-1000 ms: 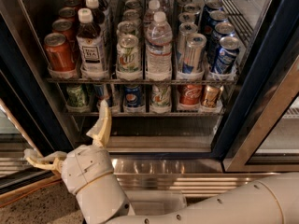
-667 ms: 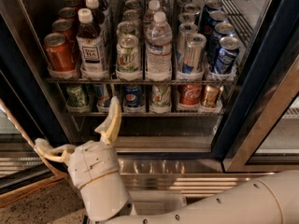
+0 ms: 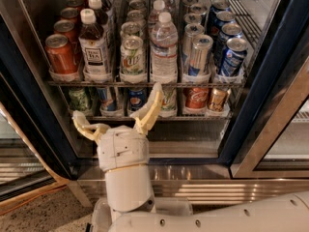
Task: Pick 7up can from top shelf of fridge
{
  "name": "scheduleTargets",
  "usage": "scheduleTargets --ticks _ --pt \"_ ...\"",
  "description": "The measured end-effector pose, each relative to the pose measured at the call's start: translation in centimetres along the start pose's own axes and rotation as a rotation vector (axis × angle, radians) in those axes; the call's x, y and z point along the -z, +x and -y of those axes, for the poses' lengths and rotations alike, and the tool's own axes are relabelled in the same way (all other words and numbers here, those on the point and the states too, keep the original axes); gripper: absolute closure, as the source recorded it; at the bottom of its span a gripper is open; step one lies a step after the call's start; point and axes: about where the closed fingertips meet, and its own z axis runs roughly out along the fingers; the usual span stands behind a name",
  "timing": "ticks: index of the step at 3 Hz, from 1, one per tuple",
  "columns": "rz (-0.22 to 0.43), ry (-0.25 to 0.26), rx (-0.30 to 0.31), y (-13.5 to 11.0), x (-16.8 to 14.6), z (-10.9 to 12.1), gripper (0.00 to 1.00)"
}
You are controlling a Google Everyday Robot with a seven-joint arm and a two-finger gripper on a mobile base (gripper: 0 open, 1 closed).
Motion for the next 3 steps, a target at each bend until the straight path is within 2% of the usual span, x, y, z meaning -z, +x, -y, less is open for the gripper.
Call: scheduleTargets --ticks 1,2,3 --pt "-0.066 -0.007 -0.018 1.7 0.2 0.6 0.19" --pt "-0.133 -0.031 -0.073 4.3 1.3 -0.7 0.42" --pt "-0.15 -0.044 -0.121 5.8 1.9 -2.8 0.38"
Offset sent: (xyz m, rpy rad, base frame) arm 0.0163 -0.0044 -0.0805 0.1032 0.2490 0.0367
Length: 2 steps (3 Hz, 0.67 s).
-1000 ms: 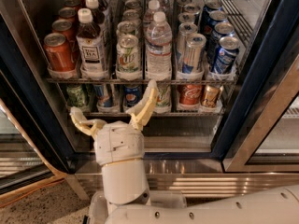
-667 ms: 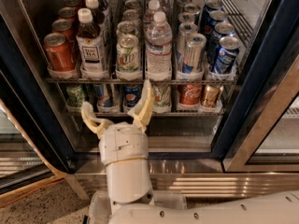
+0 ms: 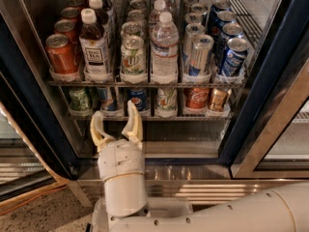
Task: Pick 7up can from top shelf of fridge
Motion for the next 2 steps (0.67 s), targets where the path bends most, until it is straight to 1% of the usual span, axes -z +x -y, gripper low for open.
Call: scheduleTargets --ticks 1,2 --pt "0.058 0.006 -0.018 -0.4 -1.6 -1.4 0.3" --pt "0.161 0.06 0.0 -2.8 -3.9 -0.5 0.26"
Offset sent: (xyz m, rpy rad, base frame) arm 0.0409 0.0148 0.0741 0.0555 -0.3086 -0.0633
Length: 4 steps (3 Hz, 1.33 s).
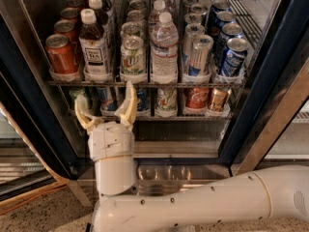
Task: Pick 7up can from top shelf of fridge
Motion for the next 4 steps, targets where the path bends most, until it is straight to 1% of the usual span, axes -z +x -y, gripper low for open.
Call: scheduleTargets --ticks 1,2,3,4 --pt "0.067 0.071 0.025 -1.6 -1.9 1.9 0.3" --pt "0.098 0.123 0.044 -2.6 -2.9 3.7 0.3" --pt "0.062 0.137 0.034 -1.8 -2.9 4.7 0.38" --pt "-0.005 0.133 0.007 0.0 -2.2 4.9 0.38"
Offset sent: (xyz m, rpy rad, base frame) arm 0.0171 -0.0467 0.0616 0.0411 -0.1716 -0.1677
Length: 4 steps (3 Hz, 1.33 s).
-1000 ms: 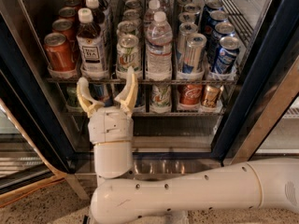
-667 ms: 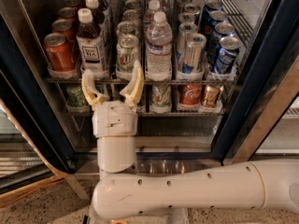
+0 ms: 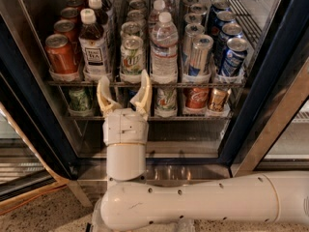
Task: Pick 7up can from top shelf of fridge
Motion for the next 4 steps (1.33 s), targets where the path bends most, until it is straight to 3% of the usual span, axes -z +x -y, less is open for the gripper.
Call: scheduleTargets --ticks 2,3,4 --pt "-0.077 -0.024 -0.017 2.1 0.1 -0.5 0.33" --pt "-0.071 -0.024 0.004 1.7 -1.5 -0.2 0.34" --pt "-0.092 -0.061 0.029 1.6 -4.6 -0.8 0.33"
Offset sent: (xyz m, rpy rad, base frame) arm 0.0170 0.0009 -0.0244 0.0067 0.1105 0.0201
